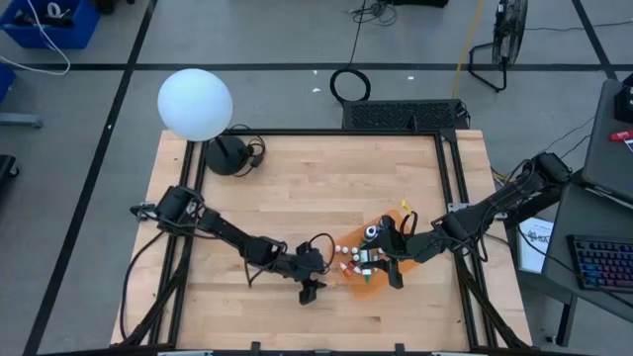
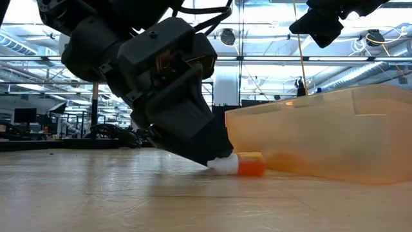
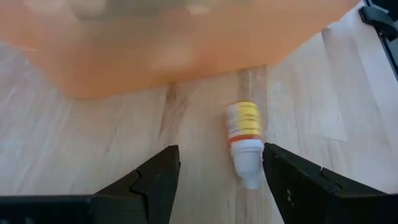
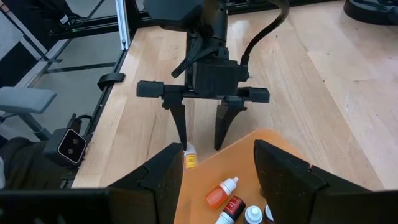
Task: Pick & Place food coloring
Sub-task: Put the small yellow food coloring bottle into the orange bin
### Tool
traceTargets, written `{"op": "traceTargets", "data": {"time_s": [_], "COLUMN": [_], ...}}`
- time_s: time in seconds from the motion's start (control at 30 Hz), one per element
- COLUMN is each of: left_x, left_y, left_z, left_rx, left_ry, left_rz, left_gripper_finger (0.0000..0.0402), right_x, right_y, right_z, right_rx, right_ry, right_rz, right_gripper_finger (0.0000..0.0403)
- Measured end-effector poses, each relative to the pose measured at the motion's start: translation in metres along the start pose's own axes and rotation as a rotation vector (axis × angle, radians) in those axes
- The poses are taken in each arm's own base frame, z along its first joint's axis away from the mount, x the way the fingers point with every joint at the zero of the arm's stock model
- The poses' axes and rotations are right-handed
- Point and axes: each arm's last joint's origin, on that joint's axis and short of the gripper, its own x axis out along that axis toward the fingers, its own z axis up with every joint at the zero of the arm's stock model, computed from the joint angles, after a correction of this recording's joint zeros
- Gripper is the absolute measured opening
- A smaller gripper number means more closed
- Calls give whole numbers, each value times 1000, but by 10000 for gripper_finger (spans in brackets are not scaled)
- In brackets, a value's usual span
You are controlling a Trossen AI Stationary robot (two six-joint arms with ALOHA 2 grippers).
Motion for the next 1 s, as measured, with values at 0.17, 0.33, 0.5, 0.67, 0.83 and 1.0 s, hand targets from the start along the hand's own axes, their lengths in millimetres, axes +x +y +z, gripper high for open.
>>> {"op": "traceTargets", "data": {"time_s": [0.17,0.33,0.5,0.67,0.83,1.0], "left_x": [-1,-1,0,0,0,1], "left_y": [1,0,0,0,8,15], "left_z": [-3,-2,-2,-2,3,8], "left_rx": [-52,43,147,404,602,684], "left_ry": [21,19,6,-7,-36,-17], "left_rz": [43,25,14,48,183,106], "left_gripper_finger": [234,234,234,234,234,234], "right_x": [0,0,0,0,0,0], "right_y": [0,1,1,1,1,1], "right_z": [1,2,2,2,2,2], "right_rx": [2,6,3,3,-7,-13], "right_ry": [-6,-18,-17,-17,-16,-16], "right_rz": [3,7,7,7,7,7], "right_gripper_finger": [187,187,187,187,187,187]}}
